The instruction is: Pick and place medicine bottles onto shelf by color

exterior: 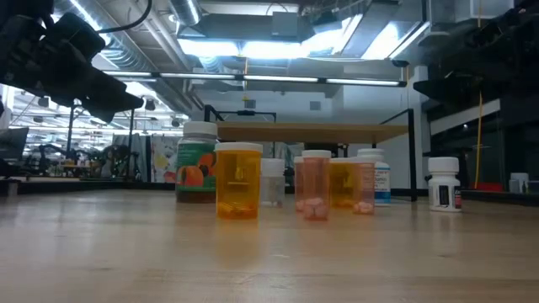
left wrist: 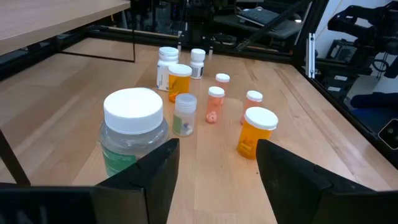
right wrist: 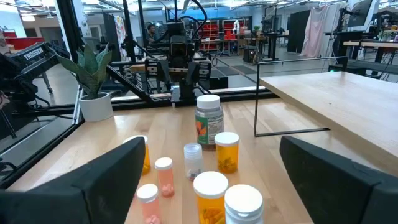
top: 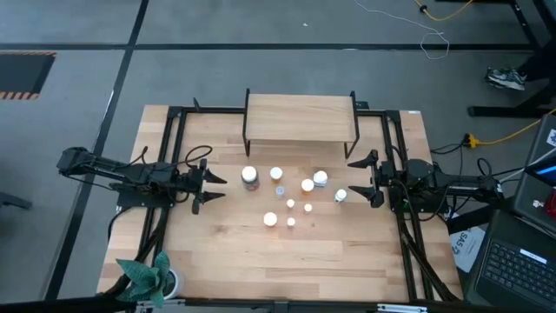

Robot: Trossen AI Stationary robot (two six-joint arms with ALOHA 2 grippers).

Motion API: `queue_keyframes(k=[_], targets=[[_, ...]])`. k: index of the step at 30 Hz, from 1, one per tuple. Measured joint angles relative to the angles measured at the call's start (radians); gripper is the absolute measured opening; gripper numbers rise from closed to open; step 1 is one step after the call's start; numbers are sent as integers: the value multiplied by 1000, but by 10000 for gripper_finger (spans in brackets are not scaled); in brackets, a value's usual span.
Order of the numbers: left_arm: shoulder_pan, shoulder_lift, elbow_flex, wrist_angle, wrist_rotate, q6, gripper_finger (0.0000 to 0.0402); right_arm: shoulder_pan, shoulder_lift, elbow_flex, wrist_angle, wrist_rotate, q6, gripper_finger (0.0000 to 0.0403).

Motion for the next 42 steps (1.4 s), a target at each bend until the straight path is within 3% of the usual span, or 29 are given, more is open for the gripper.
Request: queue_keyframes(k=[23, 29, 35, 42], targets=[[0, 0, 0, 0, 0, 0, 209, 0, 0, 0, 0, 0, 6, 375], [0, 0, 0, 0, 0, 0, 209, 0, 0, 0, 0, -7, 205, 375], [0, 0, 0, 0, 0, 0, 209, 0, 0, 0, 11, -83, 403, 375], [0, 0, 0, 8, -3, 104, 209, 0, 0, 0, 106, -166, 492, 375]])
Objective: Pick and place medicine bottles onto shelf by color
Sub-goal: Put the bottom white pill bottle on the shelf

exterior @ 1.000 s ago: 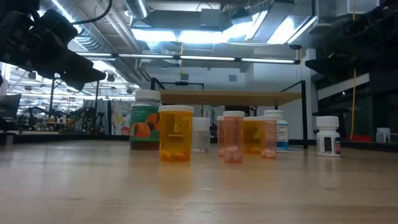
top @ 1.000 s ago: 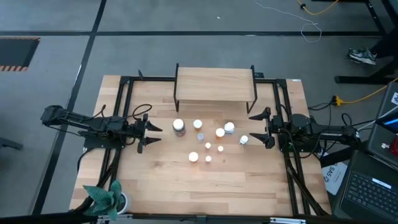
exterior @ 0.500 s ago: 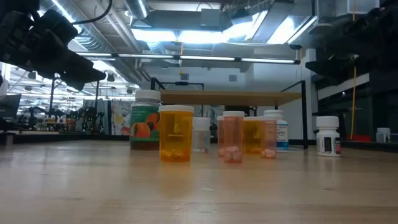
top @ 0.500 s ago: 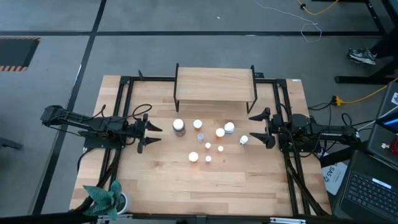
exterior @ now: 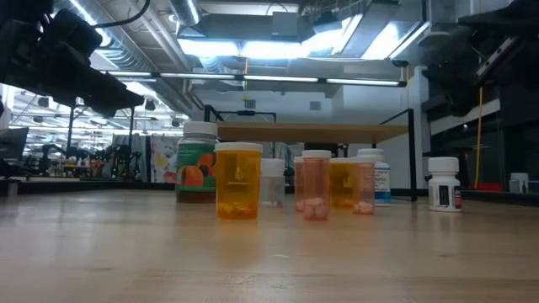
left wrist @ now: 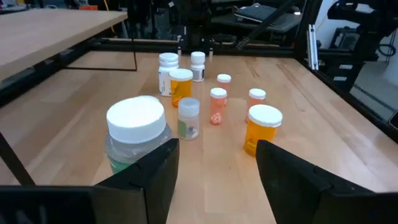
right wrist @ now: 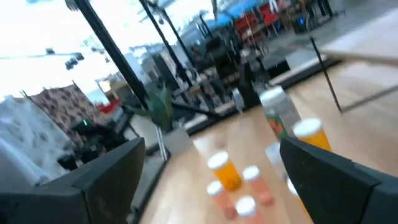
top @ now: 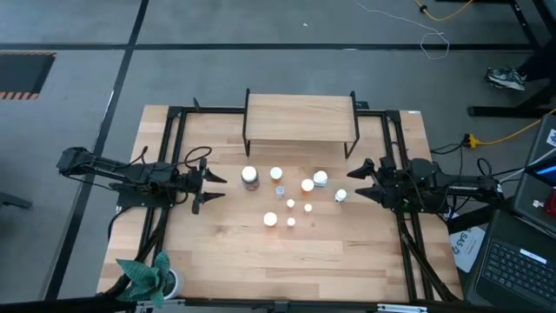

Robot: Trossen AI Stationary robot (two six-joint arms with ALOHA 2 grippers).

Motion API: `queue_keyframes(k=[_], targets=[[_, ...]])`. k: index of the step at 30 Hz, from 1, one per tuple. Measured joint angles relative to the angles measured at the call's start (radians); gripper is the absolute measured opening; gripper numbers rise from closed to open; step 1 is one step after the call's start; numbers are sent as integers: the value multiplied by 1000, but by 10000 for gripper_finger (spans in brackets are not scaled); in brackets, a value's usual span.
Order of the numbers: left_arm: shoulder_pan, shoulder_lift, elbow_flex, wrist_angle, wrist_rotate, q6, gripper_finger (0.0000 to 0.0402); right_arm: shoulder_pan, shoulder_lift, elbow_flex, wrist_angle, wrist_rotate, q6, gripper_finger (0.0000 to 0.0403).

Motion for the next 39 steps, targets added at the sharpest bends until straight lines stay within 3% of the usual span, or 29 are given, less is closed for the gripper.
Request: queue_keyframes(k=[5, 13, 16, 22, 25, 29, 34, 39], targets=[[0, 0, 0, 53, 0, -50, 209, 0, 0, 0, 104, 64, 28, 375], [0, 0, 0, 78, 0, -34, 209, 44, 23, 0, 302, 36, 81, 375], [-1, 0, 0, 82, -24, -33, 209, 84, 77, 0, 370, 86, 20, 375], [0, 0, 0, 82, -111, -79, 209, 139, 237, 38, 561, 87, -172, 375], [0, 0, 0, 83, -133, -104, 209, 141, 317, 123, 542, 122, -295, 375], [0, 0, 0, 87, -167, -119, 209, 141, 422, 252, 439, 246, -435, 375], [0, 0, 0, 90, -230, -120, 209, 140, 538, 425, 88, 490, -436, 375], [0, 0, 0, 90, -238, -120, 209, 140, 658, 542, -73, 577, -388, 375]])
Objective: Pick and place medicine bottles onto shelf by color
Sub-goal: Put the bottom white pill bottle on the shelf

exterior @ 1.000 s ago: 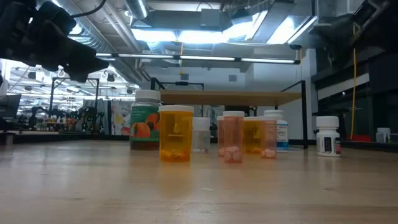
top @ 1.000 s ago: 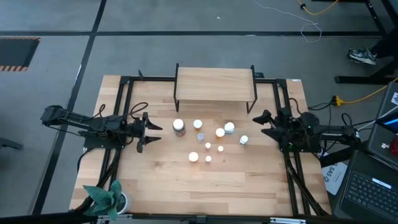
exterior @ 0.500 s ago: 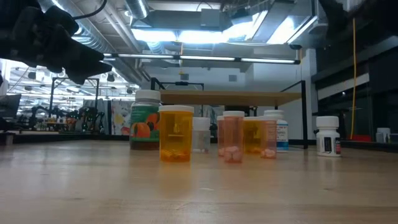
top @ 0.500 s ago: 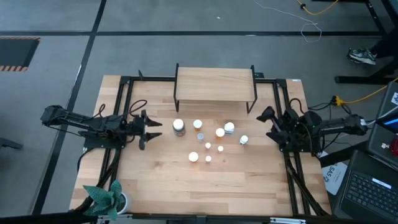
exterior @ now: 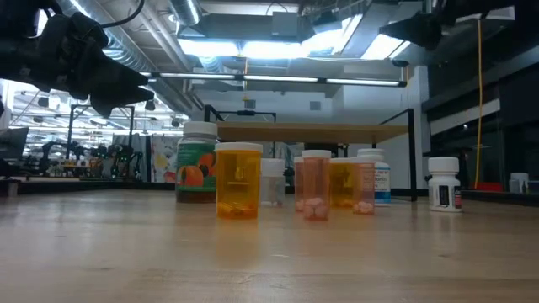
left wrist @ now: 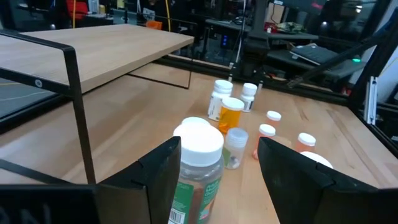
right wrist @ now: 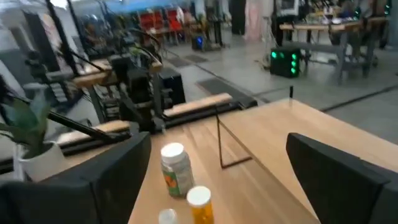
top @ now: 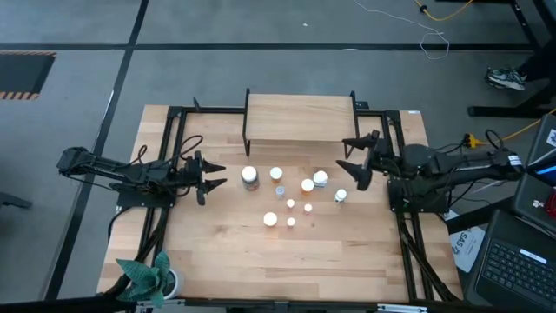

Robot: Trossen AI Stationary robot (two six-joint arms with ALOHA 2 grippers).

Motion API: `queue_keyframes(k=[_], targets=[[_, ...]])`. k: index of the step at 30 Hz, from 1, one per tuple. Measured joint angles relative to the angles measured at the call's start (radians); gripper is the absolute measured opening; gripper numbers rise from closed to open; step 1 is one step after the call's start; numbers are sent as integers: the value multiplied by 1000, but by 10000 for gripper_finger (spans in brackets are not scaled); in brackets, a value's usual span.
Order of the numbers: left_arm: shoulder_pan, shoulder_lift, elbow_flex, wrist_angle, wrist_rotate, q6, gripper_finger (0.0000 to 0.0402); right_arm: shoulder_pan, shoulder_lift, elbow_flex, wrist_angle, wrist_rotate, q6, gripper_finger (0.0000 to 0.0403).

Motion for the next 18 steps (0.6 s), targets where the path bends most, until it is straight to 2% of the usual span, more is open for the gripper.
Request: queue_keyframes(k=[2, 9, 14, 18], targets=[[0, 0, 0, 0, -1, 0, 209, 0, 42, 20, -24, -7, 5, 375], [0, 0, 0, 0, -17, -3, 209, 1, 203, 59, -61, -217, 61, 375], [0, 0, 0, 0, -18, -2, 209, 0, 341, 194, -322, -235, 130, 375], [0, 0, 0, 0, -23, -1, 209, 0, 465, 311, -511, -211, 115, 375]])
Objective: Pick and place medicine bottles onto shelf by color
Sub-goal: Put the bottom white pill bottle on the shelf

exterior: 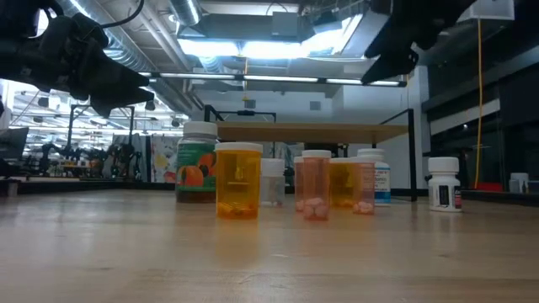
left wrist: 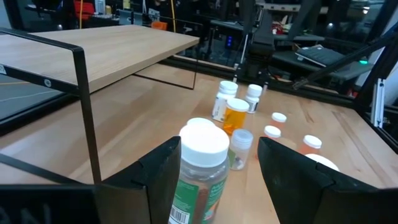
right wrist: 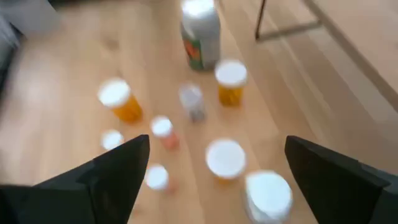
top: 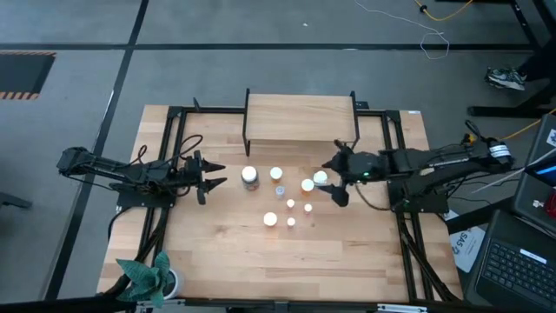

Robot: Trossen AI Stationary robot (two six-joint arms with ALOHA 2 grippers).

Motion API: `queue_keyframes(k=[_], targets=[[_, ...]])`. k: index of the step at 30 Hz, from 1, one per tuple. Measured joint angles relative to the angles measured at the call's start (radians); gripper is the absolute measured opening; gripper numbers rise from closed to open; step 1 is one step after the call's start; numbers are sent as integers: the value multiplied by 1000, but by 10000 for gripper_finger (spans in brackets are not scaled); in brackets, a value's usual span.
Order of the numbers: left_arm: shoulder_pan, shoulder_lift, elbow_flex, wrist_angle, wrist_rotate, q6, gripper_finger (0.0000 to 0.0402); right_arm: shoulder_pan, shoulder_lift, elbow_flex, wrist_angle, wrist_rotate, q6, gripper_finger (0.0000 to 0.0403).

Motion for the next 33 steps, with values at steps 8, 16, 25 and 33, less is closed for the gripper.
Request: queue_keyframes(k=[8, 16, 25, 33], targets=[[0, 0, 0, -1, -2, 0, 209, 0, 179, 54, -216, 6, 5, 375], [0, 0, 0, -1, -2, 1, 209, 11, 212, 53, -391, -68, 169, 375], [0, 0, 0, -6, -3, 1, 209, 56, 210, -25, -409, -50, 150, 375], [0, 0, 0, -9, -3, 2, 209, 53, 213, -33, -396, 6, 146, 360]])
